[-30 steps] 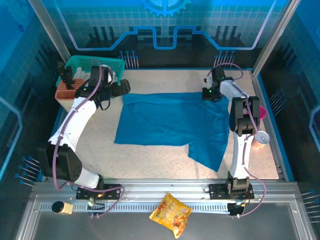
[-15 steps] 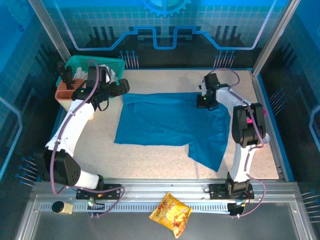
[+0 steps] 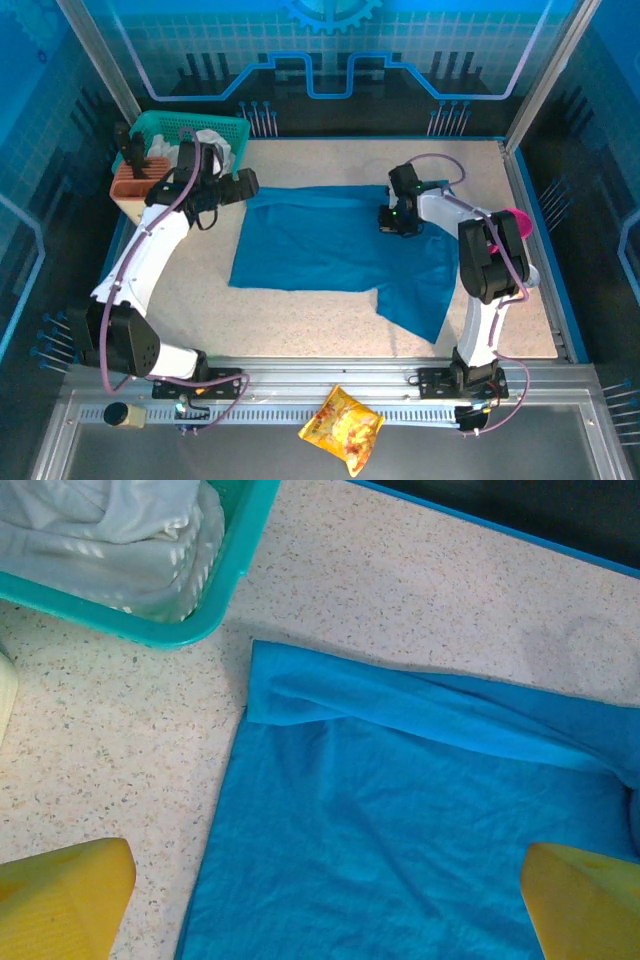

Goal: Fold and stack the t-shirts

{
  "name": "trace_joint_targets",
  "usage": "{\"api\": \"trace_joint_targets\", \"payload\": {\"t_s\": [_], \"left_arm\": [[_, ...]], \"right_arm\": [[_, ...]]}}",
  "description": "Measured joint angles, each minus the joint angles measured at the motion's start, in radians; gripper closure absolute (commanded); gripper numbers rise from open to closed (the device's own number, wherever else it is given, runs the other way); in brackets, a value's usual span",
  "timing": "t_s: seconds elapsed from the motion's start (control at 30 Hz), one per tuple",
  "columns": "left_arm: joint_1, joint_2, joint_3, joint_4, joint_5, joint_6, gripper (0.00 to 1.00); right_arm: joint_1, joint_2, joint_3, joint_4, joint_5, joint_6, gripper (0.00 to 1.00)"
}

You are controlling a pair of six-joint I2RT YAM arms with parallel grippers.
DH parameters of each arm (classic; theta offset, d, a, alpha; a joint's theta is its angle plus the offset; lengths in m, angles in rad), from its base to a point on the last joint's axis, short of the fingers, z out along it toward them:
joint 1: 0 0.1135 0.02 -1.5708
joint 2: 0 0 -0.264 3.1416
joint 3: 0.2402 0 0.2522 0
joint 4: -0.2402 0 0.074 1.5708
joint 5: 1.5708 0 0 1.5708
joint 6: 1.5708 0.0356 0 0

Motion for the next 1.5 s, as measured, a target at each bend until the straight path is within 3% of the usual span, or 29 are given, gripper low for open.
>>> {"api": "trace_joint_targets", "payload": {"t_s": [0.13,0.23,0.3,0.5,0.77,0.93,1.27,1.37,1.5], "left_arm": [[0.000,-0.013,-0.002,-0.003,0.000,0.000,0.01],[0.000,-0.018,-0.002,-0.003,0.000,0.000,0.01],[0.000,-0.019,-0.002,-0.003,0.000,0.000,0.01],[0.000,-0.019,-0.002,-0.013,0.000,-0.002,0.01],[0.000,-0.019,-0.005,-0.105,-0.023,-0.053,0.00],[0.000,-0.023,-0.058,-0.132,-0.030,-0.072,0.01],[0.000,-0.018,-0.075,-0.198,-0.040,-0.115,0.01],[0.000,-0.005,-0.075,-0.254,-0.058,-0.141,0.08],[0.001,0.003,-0.095,-0.311,-0.070,-0.179,0.24]], "right_arm": [[0.026,-0.002,-0.017,0.006,-0.002,0.029,0.85],[0.025,-0.013,-0.019,-0.015,0.034,0.039,0.70],[0.021,-0.035,-0.013,-0.044,0.074,0.029,0.65],[-0.014,-0.055,0.087,-0.090,0.134,-0.016,0.65],[-0.036,0.081,0.217,-0.109,0.155,-0.069,0.67],[-0.036,0.127,0.218,-0.124,0.156,-0.073,0.71],[-0.030,0.143,0.169,-0.094,0.111,-0.042,0.98],[-0.021,0.128,0.130,-0.064,0.088,-0.016,1.00],[0.000,0.095,0.074,-0.029,0.036,0.024,1.00]]}}
